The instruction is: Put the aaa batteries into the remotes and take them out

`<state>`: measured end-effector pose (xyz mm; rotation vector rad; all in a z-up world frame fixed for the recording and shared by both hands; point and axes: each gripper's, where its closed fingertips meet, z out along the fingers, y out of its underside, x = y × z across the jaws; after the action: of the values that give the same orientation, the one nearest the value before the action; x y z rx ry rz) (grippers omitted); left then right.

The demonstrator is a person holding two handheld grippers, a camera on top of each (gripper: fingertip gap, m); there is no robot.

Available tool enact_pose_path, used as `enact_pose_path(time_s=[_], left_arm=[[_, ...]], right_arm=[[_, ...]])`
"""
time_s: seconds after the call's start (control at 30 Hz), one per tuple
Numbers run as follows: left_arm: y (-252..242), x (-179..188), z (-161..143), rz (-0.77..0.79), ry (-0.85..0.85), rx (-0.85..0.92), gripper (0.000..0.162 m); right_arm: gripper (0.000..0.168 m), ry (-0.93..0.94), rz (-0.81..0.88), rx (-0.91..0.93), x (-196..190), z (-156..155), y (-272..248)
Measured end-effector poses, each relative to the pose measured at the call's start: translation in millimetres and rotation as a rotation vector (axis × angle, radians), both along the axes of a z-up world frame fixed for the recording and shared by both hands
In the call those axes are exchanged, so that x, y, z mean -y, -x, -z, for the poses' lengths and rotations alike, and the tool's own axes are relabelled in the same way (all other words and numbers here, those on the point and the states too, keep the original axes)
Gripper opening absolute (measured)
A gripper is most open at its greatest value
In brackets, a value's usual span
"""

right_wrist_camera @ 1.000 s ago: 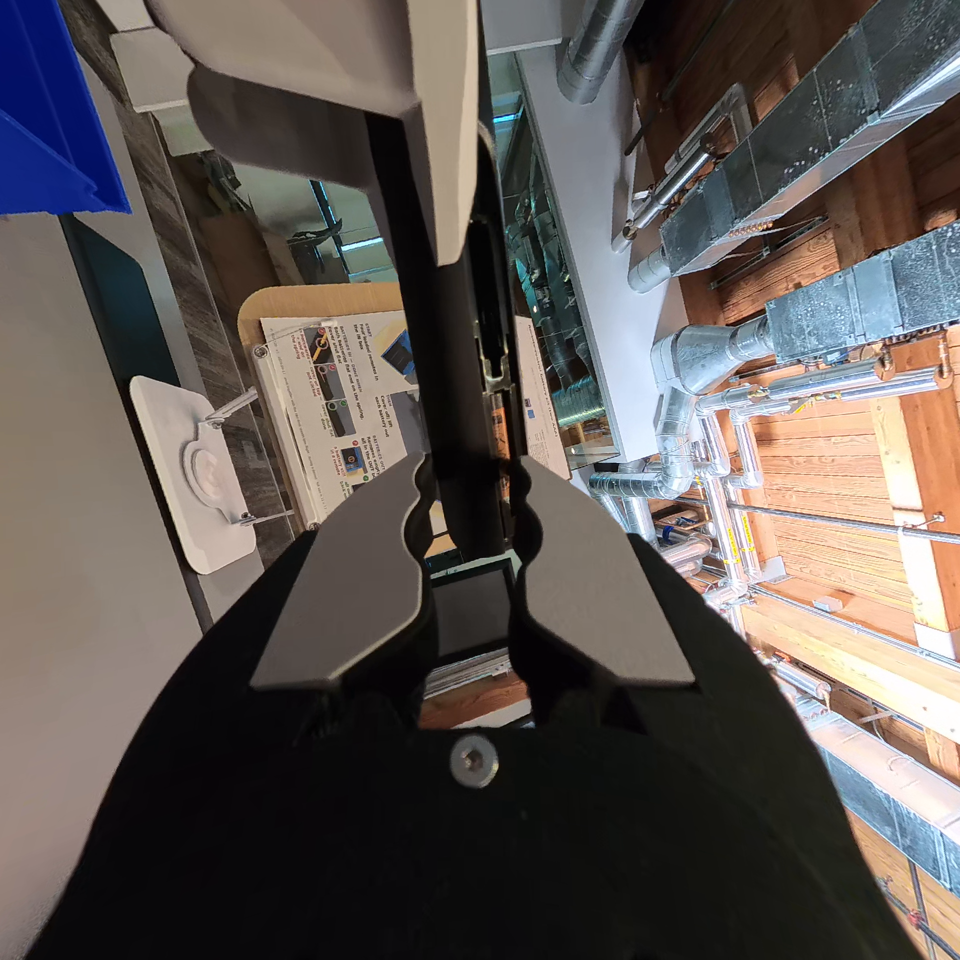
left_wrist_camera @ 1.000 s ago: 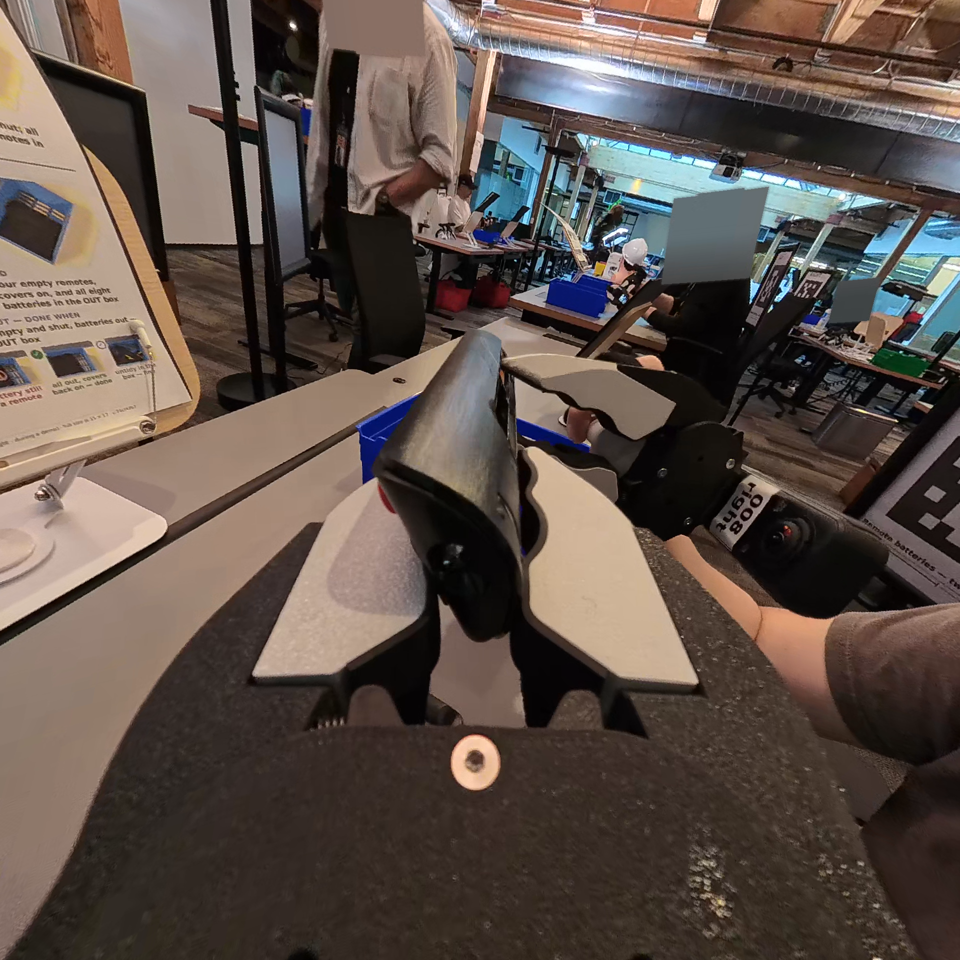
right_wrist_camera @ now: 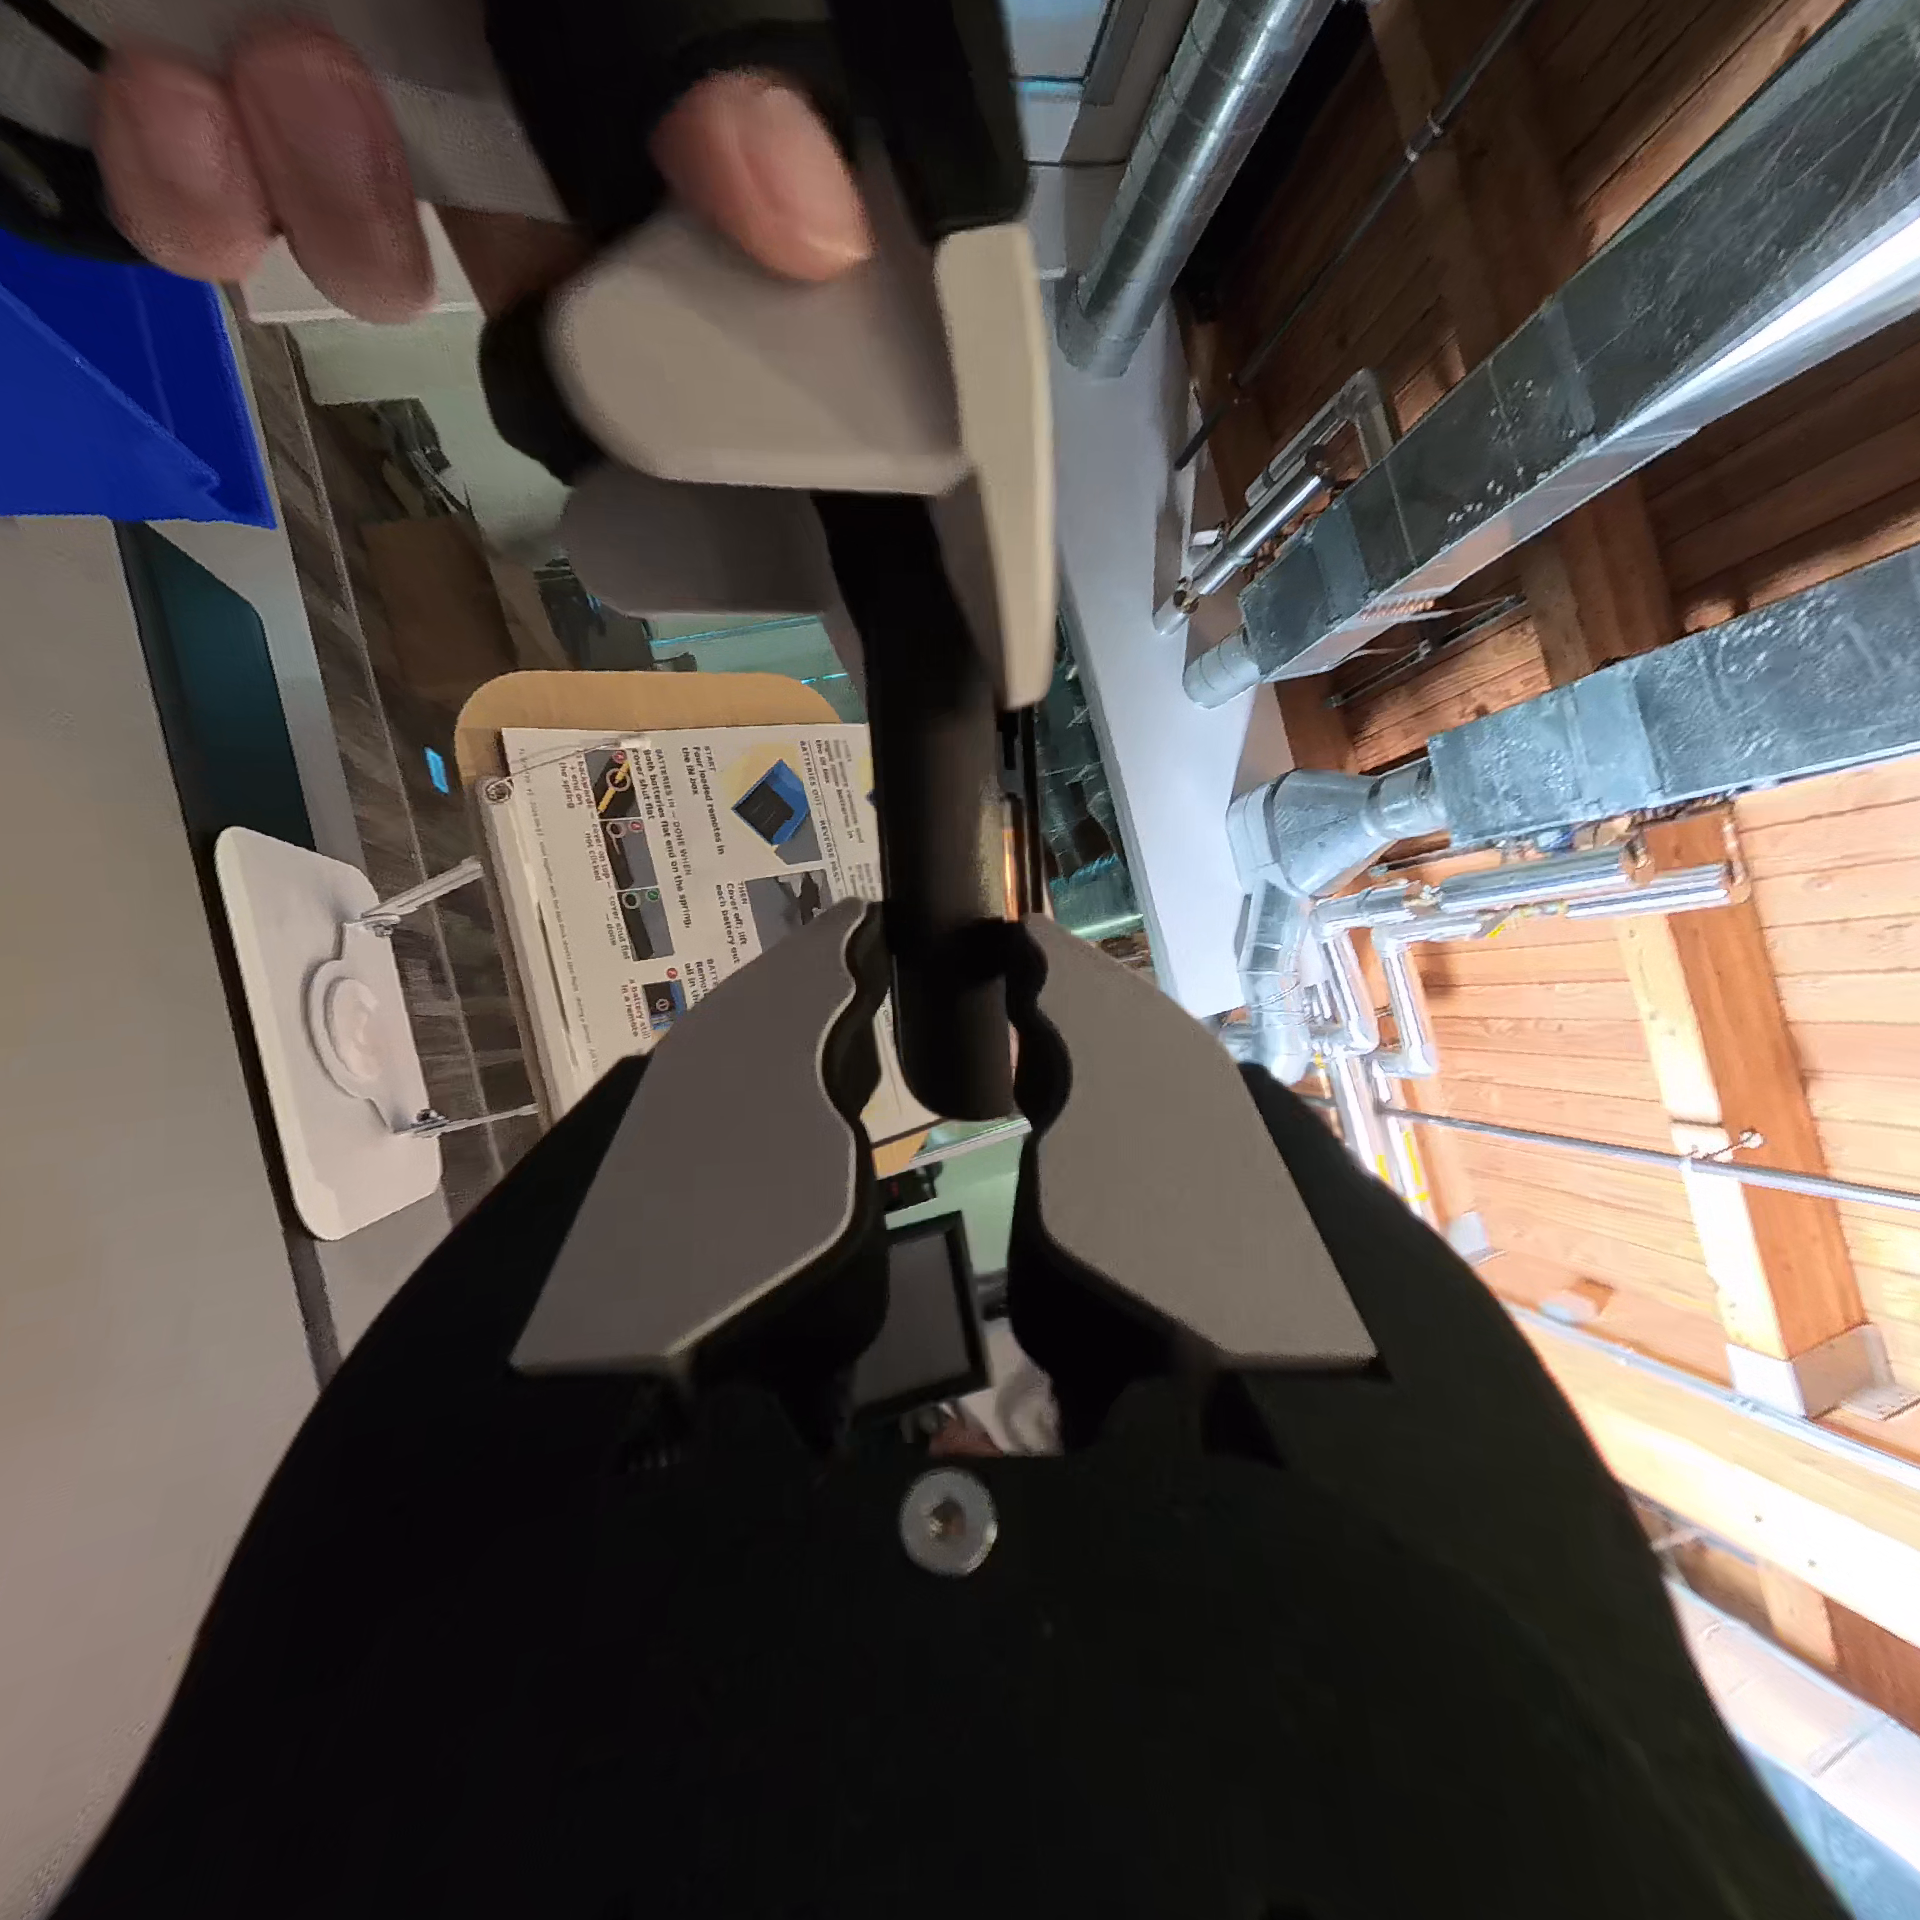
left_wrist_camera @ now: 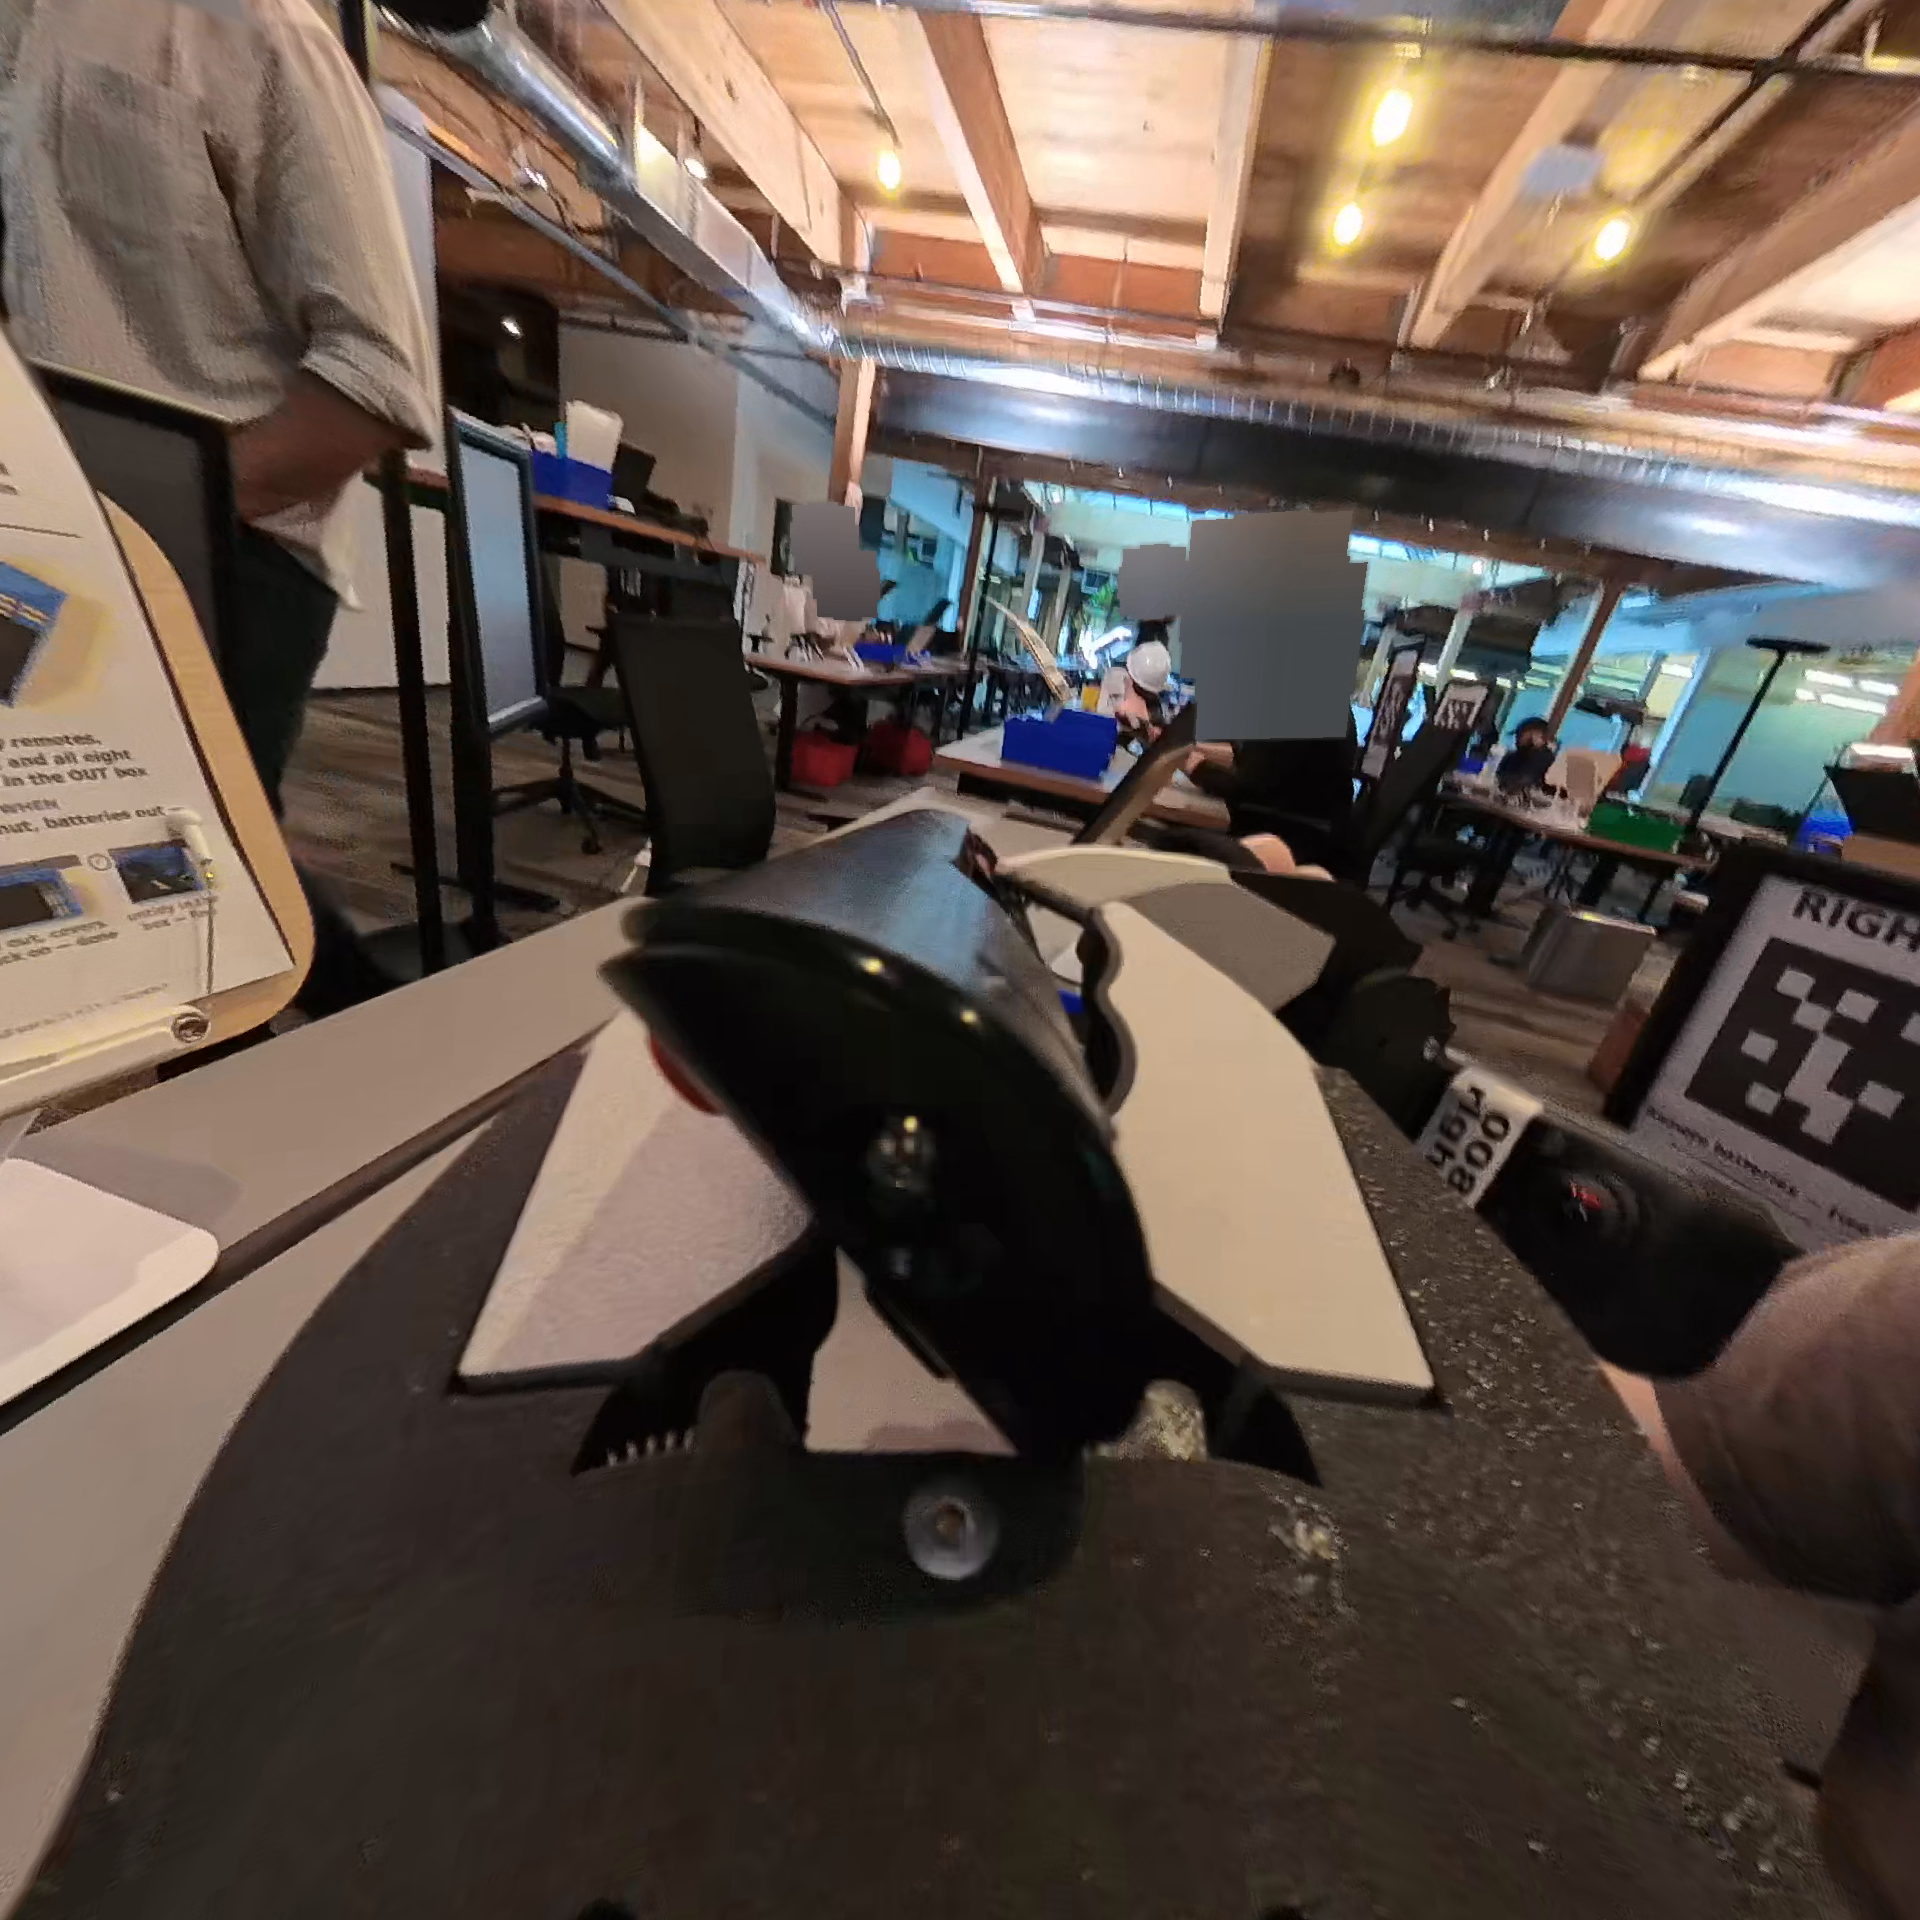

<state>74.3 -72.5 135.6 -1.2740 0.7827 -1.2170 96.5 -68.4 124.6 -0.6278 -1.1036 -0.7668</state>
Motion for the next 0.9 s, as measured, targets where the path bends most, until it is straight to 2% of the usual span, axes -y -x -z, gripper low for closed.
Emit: enact_pose_path(time_s=[0.1,0.2,0.33,0.47,0.63,0.77,0.9], left_arm=[[2,-6,3,-0.059,-0.024,-0.016,0.037],[2,0,1,0.001,0.024,0.003,0.027],[3,2,-1,0.032,0.056,0.034,0.025],[4,0,-1,0.013,0.080,0.045,0.024],[-1,2,2,-0.001,0.069,0.012,0.024],[-1,3,2,-0.016,0.062,0.006,0.024],[0,1,2,-0.068,-0.001,-0.034,0.024]], right_arm=[[0.022,-0.005,0.019,-0.002,-3,3,4],[0.023,-0.033,0.003,-0.025,0,-1,6],[0.025,-0.058,0.007,-0.053,1,-5,6],[0.037,-0.076,0.023,-0.083,0,-10,5],[0.027,-0.045,0.034,-0.050,-5,-3,5],[0.027,-0.050,0.045,-0.054,-5,-4,5],[0.028,0.025,0.048,-0.073,-8,-2,7]])
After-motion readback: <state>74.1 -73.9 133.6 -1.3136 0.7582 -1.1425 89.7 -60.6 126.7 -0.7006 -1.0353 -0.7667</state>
